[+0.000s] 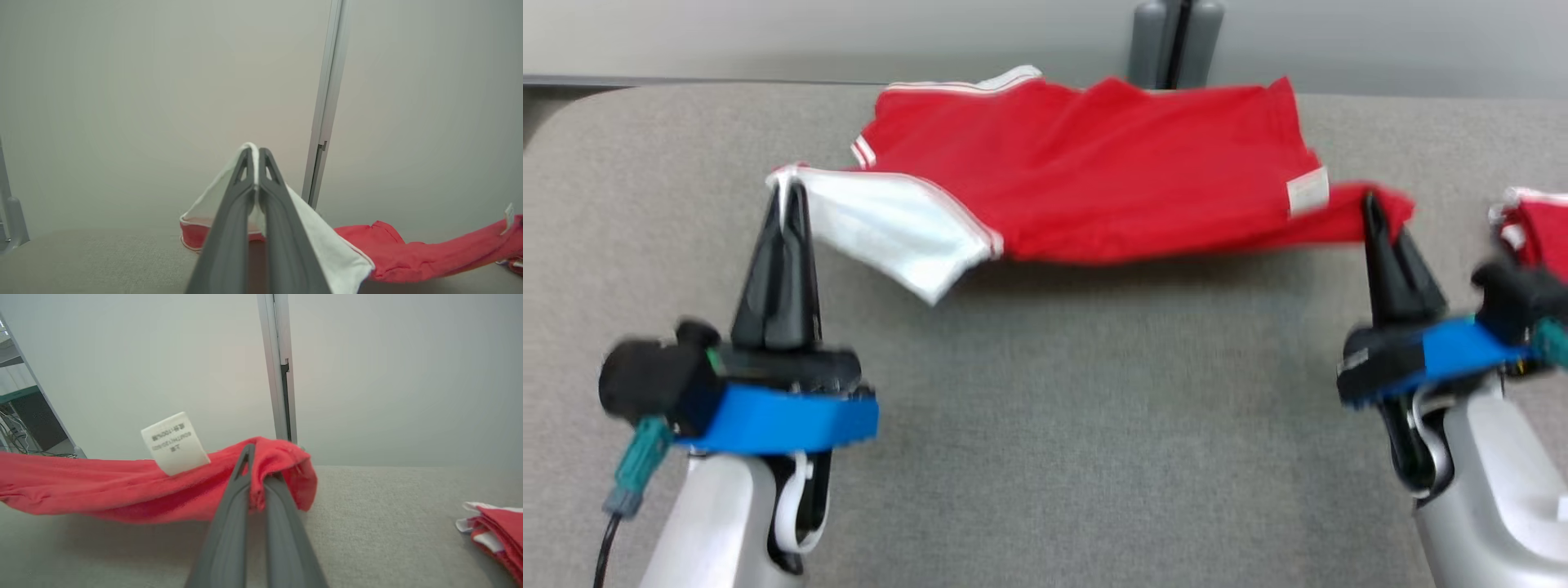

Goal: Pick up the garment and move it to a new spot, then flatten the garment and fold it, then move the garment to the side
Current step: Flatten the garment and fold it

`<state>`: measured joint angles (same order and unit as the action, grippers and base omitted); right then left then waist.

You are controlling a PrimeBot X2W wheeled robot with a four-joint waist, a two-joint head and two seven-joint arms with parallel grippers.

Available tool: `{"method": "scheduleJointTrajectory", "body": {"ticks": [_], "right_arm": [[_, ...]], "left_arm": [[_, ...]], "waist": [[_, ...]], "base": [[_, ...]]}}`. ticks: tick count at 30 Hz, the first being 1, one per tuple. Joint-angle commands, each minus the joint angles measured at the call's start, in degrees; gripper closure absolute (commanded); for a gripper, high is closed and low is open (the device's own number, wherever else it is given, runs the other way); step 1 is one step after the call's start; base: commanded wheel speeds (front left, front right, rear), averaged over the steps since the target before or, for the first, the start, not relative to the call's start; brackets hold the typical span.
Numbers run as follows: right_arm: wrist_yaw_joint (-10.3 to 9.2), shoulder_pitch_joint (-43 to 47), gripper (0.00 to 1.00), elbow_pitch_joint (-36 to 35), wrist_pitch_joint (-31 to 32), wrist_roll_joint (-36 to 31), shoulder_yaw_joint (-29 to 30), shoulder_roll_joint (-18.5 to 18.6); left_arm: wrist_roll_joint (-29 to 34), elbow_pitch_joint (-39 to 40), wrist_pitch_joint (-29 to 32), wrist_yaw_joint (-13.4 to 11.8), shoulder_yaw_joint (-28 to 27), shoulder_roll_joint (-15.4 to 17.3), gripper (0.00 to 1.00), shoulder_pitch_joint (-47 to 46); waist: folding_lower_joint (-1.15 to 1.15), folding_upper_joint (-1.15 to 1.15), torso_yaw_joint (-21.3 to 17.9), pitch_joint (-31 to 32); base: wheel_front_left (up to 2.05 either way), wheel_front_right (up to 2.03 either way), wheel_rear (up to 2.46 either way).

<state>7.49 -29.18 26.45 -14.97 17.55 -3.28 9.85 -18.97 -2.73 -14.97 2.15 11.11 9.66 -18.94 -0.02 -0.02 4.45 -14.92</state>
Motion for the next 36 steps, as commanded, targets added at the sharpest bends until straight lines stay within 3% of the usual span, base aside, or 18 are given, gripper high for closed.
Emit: {"method": "scheduleJointTrajectory", "body": {"ticks": [1, 7, 15, 24, 36], "right_arm": [[0.01, 4.74, 1.00, -3.02, 0.31, 0.46, 0.37, 0.16], [0.01, 19.71, 1.00, -16.00, 5.12, -1.36, 2.84, -2.71], [0.01, 33.10, 1.00, -31.20, 13.39, -1.33, 5.04, -5.98], [0.01, 30.07, 1.00, -29.38, 16.84, -1.29, 3.83, -6.51], [0.01, 19.93, 1.00, -19.00, 18.87, -2.25, 5.03, -6.63]], "left_arm": [[0.40, 2.08, 0.44, -0.21, 0.10, 0.69, 1.00, 3.44], [-1.62, 9.62, 3.41, -3.26, -0.44, 0.52, 1.00, 14.98], [-2.35, 16.50, 7.79, -5.75, 0.28, 1.14, 1.00, 24.37], [-3.22, 12.56, 9.52, -5.46, 1.22, 0.49, 1.00, 20.86], [-3.28, -3.13, 9.07, -2.99, 1.95, -0.38, 1.00, 5.74]], "waist": [[0.02, 0.02, -1.46, 3.72], [0.02, 0.02, -1.75, 8.18], [0.02, 0.02, -2.09, 7.84], [0.02, 0.02, -2.04, 5.53], [0.02, 0.02, -1.71, 1.10]], "base": [[0.00, 0.00, 0.00], [0.00, 0.00, 0.00], [0.00, 0.00, 0.00], [0.00, 0.00, 0.00], [0.00, 0.00, 0.00]]}}
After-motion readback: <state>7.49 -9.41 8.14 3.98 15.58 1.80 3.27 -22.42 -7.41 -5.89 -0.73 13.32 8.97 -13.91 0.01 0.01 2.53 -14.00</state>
